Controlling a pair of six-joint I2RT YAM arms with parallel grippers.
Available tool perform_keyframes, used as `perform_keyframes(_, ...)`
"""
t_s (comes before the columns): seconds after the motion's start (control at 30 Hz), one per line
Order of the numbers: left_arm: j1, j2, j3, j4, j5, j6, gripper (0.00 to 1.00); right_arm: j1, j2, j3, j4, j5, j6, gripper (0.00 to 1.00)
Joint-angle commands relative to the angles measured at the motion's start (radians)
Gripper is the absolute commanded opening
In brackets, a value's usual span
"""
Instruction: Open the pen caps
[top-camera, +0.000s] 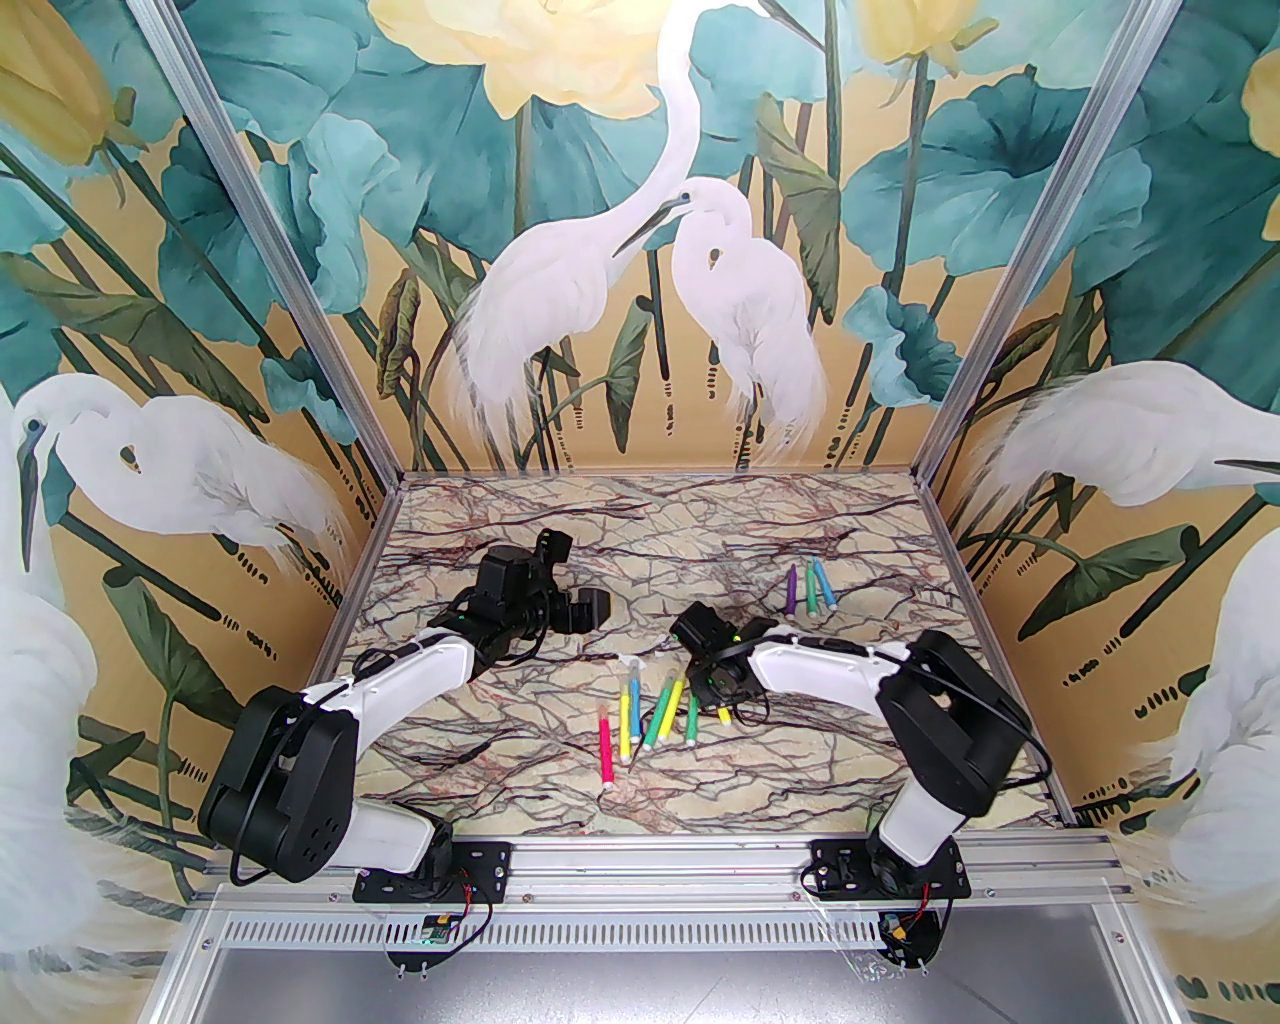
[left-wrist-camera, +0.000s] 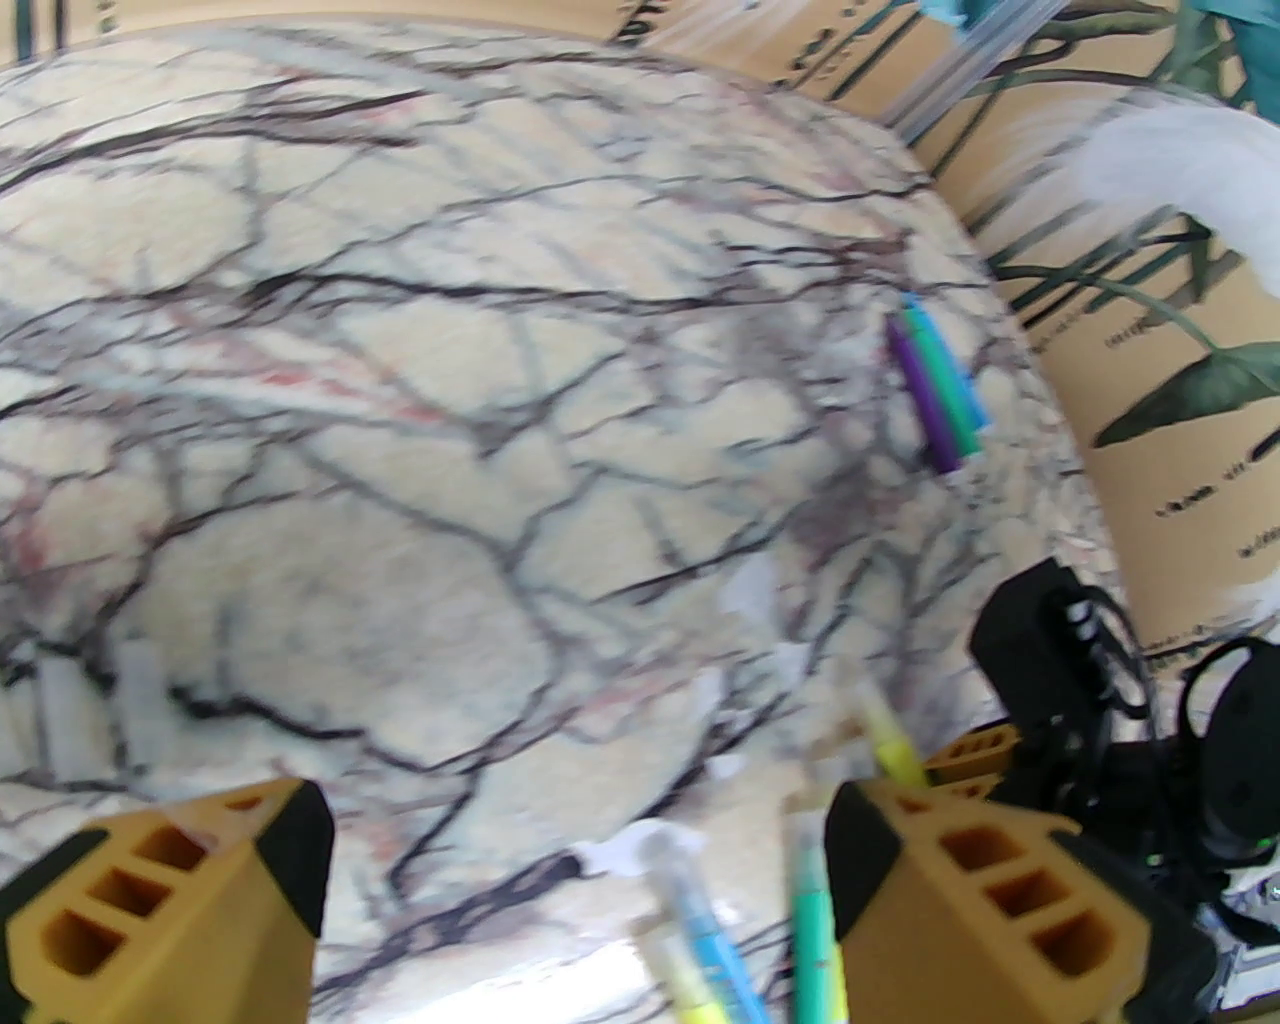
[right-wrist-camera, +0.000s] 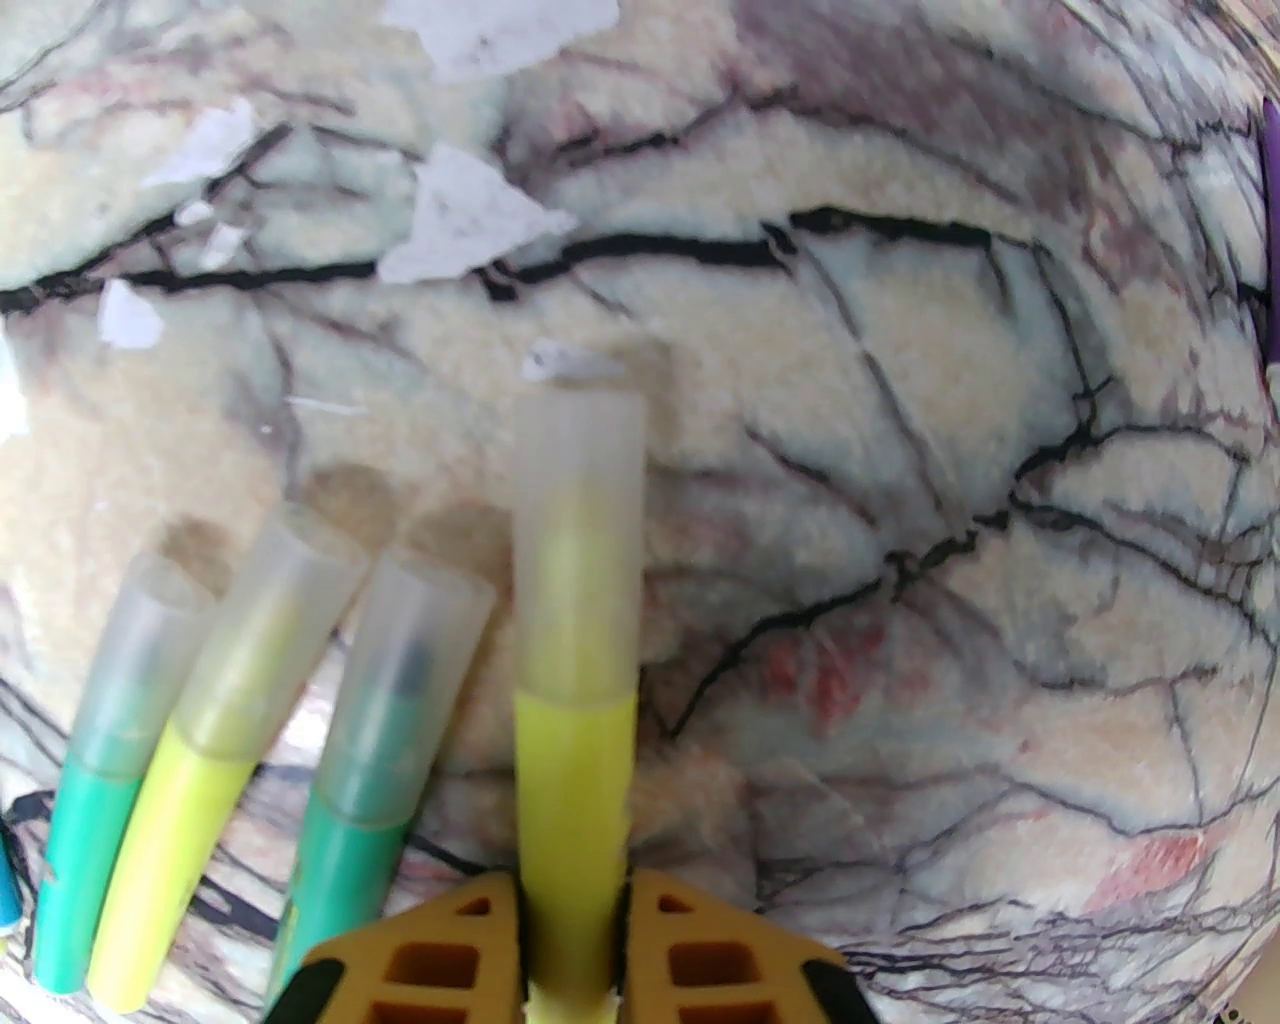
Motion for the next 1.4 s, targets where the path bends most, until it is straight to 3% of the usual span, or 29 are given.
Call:
perform_keyframes(0.0, -0.01, 0.027, -0.01, 0.073, 0.112, -0.049, 0.85, -0.014, -0.088, -0.035, 0.079, -0.007, -0.039, 0.1)
perform_keyframes(0.43, -0.121, 0.071, 0.028, 0.187, 0.298, -0.118, 0.83, -0.047, -0.34, -0.176, 0.315, -0.184, -0.146, 0.06)
perform_keyframes(1.03, -0.22, 0.124, 0.096, 0.214, 0.35, -0.138, 0.78, -0.04, -0.428, -0.215, 0.419, -0.309, -0.214, 0.04)
perform_keyframes(1.23, -0.223, 0.151, 0.119, 0.235, 0.378, -0.167, 0.68, -0.038, -0.434, -0.218, 0.428, -0.313, -0.221, 0.04)
perform_keyframes(1.37, -0.224, 0.165, 0.132, 0.232, 0.393, -0.173, 0.56, -0.037, -0.44, -0.222, 0.435, -0.316, -0.225, 0.04)
